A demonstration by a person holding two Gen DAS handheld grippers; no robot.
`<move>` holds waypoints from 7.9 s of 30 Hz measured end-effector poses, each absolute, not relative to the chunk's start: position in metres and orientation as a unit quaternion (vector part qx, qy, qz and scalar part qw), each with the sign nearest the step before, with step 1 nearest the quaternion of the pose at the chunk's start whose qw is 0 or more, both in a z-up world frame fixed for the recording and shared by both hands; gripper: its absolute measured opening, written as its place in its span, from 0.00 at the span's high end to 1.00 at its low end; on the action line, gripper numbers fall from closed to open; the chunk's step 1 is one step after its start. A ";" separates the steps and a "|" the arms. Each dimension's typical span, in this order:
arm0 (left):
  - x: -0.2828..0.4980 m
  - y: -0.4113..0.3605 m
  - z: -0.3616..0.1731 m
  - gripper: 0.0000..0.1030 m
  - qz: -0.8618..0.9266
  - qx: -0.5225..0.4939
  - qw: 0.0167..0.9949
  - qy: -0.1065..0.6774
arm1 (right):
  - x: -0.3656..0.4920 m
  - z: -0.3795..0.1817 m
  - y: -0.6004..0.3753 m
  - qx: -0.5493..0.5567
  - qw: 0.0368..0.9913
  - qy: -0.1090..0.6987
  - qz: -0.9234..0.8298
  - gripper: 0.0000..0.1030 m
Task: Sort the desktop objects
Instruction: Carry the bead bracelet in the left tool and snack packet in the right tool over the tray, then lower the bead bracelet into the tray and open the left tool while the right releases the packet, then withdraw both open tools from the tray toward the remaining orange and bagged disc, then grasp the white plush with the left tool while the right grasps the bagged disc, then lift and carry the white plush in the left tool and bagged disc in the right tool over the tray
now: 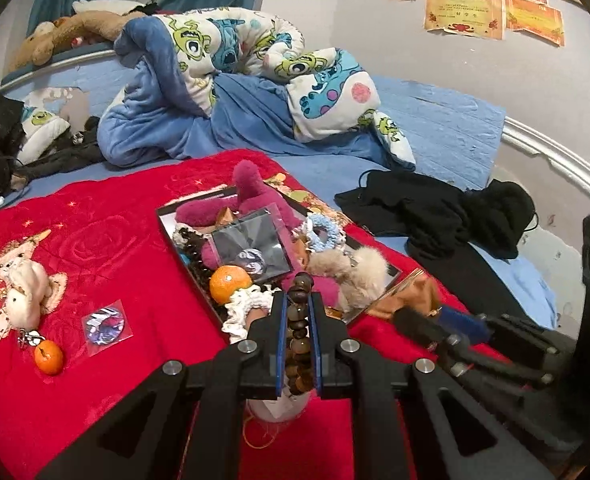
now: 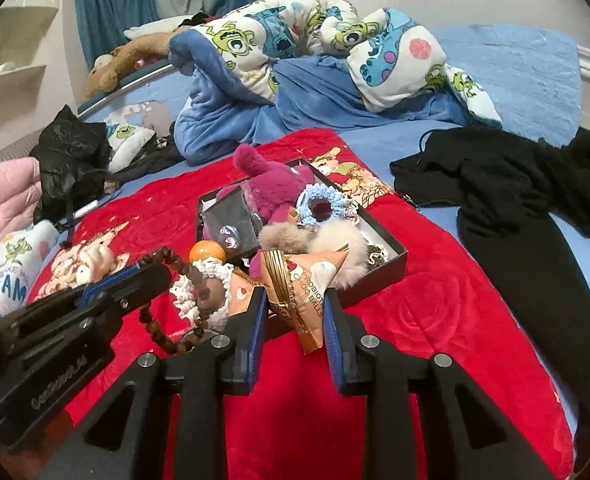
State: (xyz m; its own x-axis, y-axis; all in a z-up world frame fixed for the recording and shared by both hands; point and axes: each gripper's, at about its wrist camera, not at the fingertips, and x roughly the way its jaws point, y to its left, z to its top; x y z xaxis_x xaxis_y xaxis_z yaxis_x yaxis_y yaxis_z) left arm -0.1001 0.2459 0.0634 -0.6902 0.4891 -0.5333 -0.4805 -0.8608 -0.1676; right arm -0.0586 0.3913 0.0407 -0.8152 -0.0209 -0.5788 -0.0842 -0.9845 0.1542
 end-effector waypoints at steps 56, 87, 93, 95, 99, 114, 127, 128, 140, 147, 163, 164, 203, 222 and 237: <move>-0.261 0.312 0.020 0.90 0.927 -0.290 0.231 0.055 | -0.235 -0.009 0.440 -0.331 0.013 0.090 0.939 0.74; -0.275 0.256 0.041 0.00 0.943 -0.285 0.168 -0.019 | -0.221 0.020 0.450 -0.295 0.075 0.078 0.949 0.08; -0.268 0.260 0.048 0.00 0.952 -0.267 0.151 0.010 | -0.214 0.032 0.457 -0.281 0.079 0.088 0.952 0.00; -0.267 0.261 0.048 0.00 0.952 -0.268 0.151 0.012 | -0.214 0.034 0.455 -0.281 0.080 0.085 0.953 0.00; -0.267 0.262 0.047 0.00 0.953 -0.266 0.144 0.021 | -0.213 0.035 0.454 -0.281 0.077 0.086 0.953 0.00; -0.262 0.245 0.057 0.00 0.956 -0.258 0.140 0.011 | -0.212 0.038 0.445 -0.278 0.068 0.083 0.955 0.00; -0.249 0.184 0.076 0.00 0.965 -0.244 0.089 0.031 | -0.216 0.053 0.387 -0.271 0.028 0.078 0.959 0.00; -0.248 0.174 0.078 0.00 0.966 -0.243 0.083 0.030 | -0.217 0.055 0.378 -0.271 0.022 0.075 0.959 0.00; -0.239 0.040 0.088 0.00 0.969 -0.249 0.003 0.001 | -0.226 0.071 0.274 -0.268 -0.051 0.036 0.961 0.00; -0.241 -0.017 0.077 0.00 0.963 -0.269 -0.028 -0.012 | -0.234 0.071 0.221 -0.274 -0.096 0.027 0.957 0.00; -0.254 -0.021 0.017 0.00 0.943 -0.328 -0.027 0.056 | -0.255 0.038 0.163 -0.328 -0.139 0.004 0.934 0.00; -0.256 -0.020 0.012 0.00 0.941 -0.332 -0.026 0.059 | -0.256 0.035 0.162 -0.332 -0.141 0.005 0.933 0.00; -0.291 -0.026 -0.067 0.00 0.897 -0.442 -0.002 0.031 | -0.275 -0.063 0.150 -0.466 -0.108 -0.054 0.876 0.00; -0.294 -0.026 -0.068 0.00 0.895 -0.445 -0.004 0.034 | -0.271 -0.068 0.146 -0.453 -0.096 -0.065 0.884 0.03; -0.279 -0.002 -0.060 0.59 0.906 -0.415 0.045 0.064 | -0.263 -0.062 0.144 -0.437 -0.091 -0.066 0.893 0.44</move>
